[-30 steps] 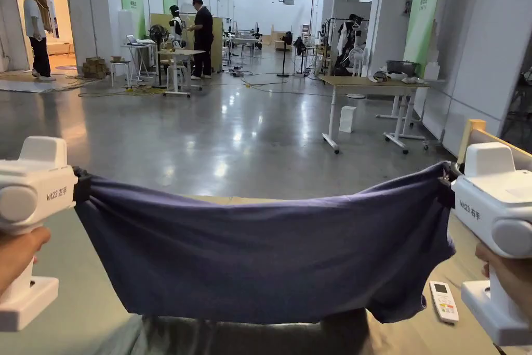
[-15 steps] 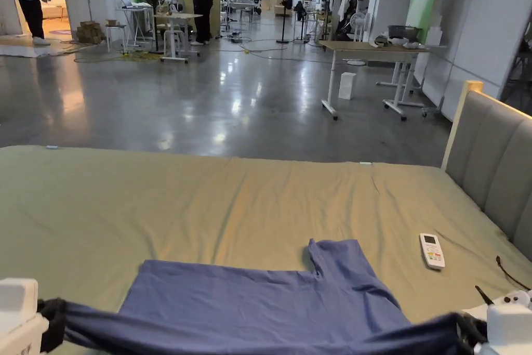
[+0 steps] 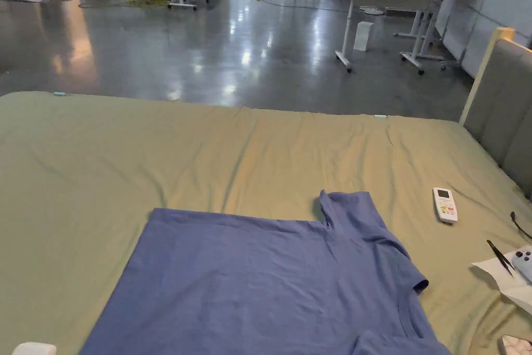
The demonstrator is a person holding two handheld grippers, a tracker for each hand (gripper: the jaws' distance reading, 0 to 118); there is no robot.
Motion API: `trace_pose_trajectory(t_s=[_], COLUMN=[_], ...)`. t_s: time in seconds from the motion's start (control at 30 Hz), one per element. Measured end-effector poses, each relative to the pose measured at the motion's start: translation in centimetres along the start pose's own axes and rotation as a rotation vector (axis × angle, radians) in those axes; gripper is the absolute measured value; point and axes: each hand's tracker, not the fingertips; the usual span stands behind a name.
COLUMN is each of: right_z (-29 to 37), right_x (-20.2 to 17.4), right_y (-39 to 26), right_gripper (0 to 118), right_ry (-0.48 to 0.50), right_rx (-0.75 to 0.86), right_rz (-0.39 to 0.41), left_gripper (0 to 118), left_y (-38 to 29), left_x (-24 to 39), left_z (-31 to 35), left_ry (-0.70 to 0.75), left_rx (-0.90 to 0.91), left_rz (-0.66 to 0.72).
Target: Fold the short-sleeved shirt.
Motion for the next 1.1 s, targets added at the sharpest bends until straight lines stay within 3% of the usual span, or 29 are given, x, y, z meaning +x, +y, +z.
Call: trace_pose_trajectory(t_s=[0.27, 0.33, 0.37, 0.4, 0.47, 0.57, 0.7, 0.87, 0.93, 0.97, 1.0, 1.07, 1.1], right_z=[-3.5, -3.2, -2.6, -1.9, -0.2, 1.4, 3.3, 4.5, 4.9, 4.7, 4.7, 4.4, 4.3], right_x=[-0.6, -0.8, -0.8, -0.9, -1.1, -1.3, -1.9, -4.3, -5.2, -5.6, -5.8, -6.1, -6.3], right_y=[-1.4, -1.1, -0.7, -0.2, 1.2, 3.2, 7.0, 10.7, 12.0, 12.6, 13.0, 13.7, 14.0], right_gripper=[7, 35, 54, 77, 84, 92, 92, 92, 85, 78, 62, 33, 17], right_ry=[0.007, -0.001, -0.013, -0.029, -0.056, -0.069, -0.019, -0.092, -0.145, -0.124, -0.121, -0.109, -0.113], right_rx=[-0.101, -0.103, -0.097, -0.075, -0.003, 0.183, 0.429, 0.706, 0.784, 0.786, 0.809, 0.821, 0.823], right_rz=[0.018, 0.003, -0.019, -0.039, -0.052, -0.103, -0.192, -0.159, -0.132, -0.163, -0.161, -0.189, -0.189], left_gripper=[6, 21, 33, 54, 68, 73, 73, 71, 70, 67, 58, 38, 21], left_y=[-0.5, 0.0, 0.2, 0.5, 1.5, 3.6, 6.6, 10.2, 11.1, 11.5, 11.8, 12.3, 12.4], left_x=[1.0, 0.8, 1.0, 1.1, 1.2, 2.0, 4.6, 9.1, 10.4, 11.2, 11.7, 12.3, 12.5], left_z=[-2.2, -2.1, -1.6, -1.4, -0.2, 1.7, 4.1, 6.8, 7.5, 7.9, 8.2, 8.3, 8.4], left_ry=[0.017, 0.017, 0.036, 0.051, 0.047, -0.002, -0.030, -0.024, -0.018, -0.014, -0.012, 0.008, 0.020], left_rx=[-0.052, -0.064, -0.071, -0.072, -0.001, 0.127, 0.328, 0.562, 0.641, 0.675, 0.700, 0.754, 0.773], left_rz=[-0.045, -0.040, -0.036, -0.035, -0.014, 0.056, 0.054, 0.009, 0.001, -0.001, -0.001, 0.012, 0.027])
